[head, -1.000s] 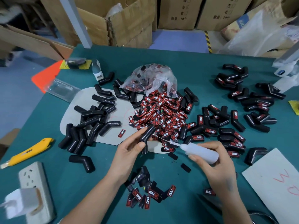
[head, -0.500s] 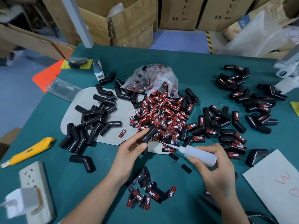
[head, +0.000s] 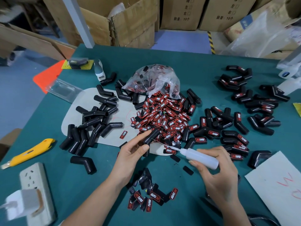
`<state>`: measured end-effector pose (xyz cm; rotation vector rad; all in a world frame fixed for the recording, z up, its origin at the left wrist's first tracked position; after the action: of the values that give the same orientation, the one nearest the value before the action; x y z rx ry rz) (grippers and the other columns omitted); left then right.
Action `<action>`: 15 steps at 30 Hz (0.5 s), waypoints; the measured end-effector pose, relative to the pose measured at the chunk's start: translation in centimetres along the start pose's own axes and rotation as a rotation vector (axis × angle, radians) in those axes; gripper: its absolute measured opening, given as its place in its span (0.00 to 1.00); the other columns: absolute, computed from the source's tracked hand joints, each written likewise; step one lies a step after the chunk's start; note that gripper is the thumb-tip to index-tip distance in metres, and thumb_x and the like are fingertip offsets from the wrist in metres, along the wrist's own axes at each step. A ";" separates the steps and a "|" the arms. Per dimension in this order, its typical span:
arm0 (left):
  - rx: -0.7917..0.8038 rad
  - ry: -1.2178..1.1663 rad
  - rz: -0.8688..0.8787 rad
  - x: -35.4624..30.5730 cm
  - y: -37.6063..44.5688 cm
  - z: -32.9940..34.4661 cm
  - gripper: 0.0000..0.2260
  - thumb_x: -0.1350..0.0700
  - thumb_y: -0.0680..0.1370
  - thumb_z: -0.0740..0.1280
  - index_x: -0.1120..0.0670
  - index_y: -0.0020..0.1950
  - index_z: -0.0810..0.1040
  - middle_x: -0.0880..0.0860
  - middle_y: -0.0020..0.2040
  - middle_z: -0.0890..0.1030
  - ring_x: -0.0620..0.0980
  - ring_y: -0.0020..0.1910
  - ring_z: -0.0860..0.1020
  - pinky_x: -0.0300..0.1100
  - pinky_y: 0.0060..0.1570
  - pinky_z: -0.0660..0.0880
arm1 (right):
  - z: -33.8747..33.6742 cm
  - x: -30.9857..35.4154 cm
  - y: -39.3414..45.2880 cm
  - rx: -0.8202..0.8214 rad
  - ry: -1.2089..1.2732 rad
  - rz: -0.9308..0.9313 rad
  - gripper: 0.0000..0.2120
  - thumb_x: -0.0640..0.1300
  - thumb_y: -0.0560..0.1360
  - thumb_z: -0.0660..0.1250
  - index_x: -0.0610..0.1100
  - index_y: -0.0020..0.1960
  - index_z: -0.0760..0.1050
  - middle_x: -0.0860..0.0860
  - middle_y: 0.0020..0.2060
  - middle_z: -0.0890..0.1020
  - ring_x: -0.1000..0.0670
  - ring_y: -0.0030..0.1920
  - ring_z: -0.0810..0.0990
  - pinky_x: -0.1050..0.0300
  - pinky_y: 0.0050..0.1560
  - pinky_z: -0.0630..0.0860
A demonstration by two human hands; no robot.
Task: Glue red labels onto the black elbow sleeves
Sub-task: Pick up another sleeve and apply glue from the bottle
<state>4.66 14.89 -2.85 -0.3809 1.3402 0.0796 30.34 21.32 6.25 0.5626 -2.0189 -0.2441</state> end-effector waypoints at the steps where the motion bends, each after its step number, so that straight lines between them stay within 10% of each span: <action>1: 0.001 0.001 0.001 0.0 0.0 0.0 0.26 0.41 0.74 0.78 0.43 0.71 0.81 0.52 0.62 0.84 0.53 0.60 0.75 0.53 0.71 0.70 | 0.0 0.0 0.0 -0.003 -0.001 -0.002 0.19 0.49 0.71 0.77 0.63 0.56 0.75 0.64 0.50 0.78 0.62 0.50 0.77 0.73 0.51 0.69; 15: 0.028 0.022 0.006 0.4 0.1 -0.1 0.27 0.39 0.75 0.77 0.43 0.73 0.79 0.52 0.67 0.83 0.55 0.61 0.74 0.56 0.72 0.69 | -0.1 0.4 0.0 -0.010 -0.012 -0.022 0.14 0.53 0.73 0.73 0.62 0.57 0.75 0.64 0.51 0.77 0.61 0.51 0.77 0.72 0.52 0.69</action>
<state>4.63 14.88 -3.27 -0.3550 1.3628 0.0619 30.25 21.16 6.58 0.5782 -2.0227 -0.2714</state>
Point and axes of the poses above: each hand's wrist, its own y-axis towards the middle knuckle, its own z-axis out of the palm, x = y × z, the point moved 9 cm from there along y, towards the middle knuckle
